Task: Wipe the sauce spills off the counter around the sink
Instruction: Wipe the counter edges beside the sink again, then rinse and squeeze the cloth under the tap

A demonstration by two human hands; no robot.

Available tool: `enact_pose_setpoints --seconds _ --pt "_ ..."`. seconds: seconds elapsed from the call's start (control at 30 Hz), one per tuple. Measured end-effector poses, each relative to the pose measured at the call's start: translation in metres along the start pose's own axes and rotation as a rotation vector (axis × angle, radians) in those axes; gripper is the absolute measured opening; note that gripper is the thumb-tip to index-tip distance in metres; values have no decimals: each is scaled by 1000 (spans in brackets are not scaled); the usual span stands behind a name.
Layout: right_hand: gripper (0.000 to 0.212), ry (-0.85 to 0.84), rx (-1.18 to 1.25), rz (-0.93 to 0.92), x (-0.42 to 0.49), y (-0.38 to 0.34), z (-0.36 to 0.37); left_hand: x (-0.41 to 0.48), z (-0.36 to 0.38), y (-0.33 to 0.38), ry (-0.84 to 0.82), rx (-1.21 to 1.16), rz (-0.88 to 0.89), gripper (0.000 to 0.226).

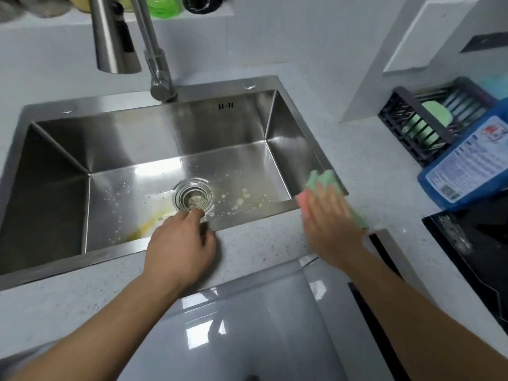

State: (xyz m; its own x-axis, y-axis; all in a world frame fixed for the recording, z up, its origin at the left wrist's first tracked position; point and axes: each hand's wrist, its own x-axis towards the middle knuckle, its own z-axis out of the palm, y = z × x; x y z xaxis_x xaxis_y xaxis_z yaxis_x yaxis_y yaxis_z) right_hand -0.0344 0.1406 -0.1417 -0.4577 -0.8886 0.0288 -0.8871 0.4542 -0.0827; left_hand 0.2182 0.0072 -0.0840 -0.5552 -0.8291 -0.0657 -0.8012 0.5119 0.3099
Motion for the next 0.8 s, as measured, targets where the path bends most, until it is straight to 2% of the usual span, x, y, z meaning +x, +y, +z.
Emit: enact_pose_setpoints --seconds 0.07,0.13,0.2,0.23,0.3,0.33,0.4,0.47,0.5,0.6,0.7,0.73,0.8 --pt "57 -1 -5 -203 -18 -19 8 4 1 8 -16 -8 -2 29" --pt "57 -34 18 -265 -22 -8 2 8 0 13 -18 -25 -11 30" --pt "57 -15 27 -194 -8 20 -1 11 -3 13 -28 -44 -41 34" --pt "56 8 48 -94 3 33 -2 14 -4 11 -24 -59 -53 36" --pt "57 64 164 63 21 41 -7 18 -9 5 -27 -89 -97 38" --pt "59 65 245 75 26 31 -8 20 -11 1 -32 -116 -119 39" --pt "59 49 463 -10 31 -13 -13 27 -13 -7 -33 -186 -165 39" --pt "54 -49 769 -56 28 -68 -28 33 -17 -18 -44 -281 -223 38" --pt "51 -119 945 5 28 -92 -37 36 -20 -23 -43 -346 -244 35" --pt "49 -273 1412 339 48 -141 -52 43 -33 -39 -44 -509 -336 24" --pt "35 -374 2080 630 88 -166 -62 78 -45 -68 -21 -652 -406 23" --pt "40 -397 2195 707 99 -173 -64 94 -54 -79 -1 -710 -413 24" --pt "53 -424 2253 791 121 -185 -62 132 -76 -95 78 -845 -385 21"
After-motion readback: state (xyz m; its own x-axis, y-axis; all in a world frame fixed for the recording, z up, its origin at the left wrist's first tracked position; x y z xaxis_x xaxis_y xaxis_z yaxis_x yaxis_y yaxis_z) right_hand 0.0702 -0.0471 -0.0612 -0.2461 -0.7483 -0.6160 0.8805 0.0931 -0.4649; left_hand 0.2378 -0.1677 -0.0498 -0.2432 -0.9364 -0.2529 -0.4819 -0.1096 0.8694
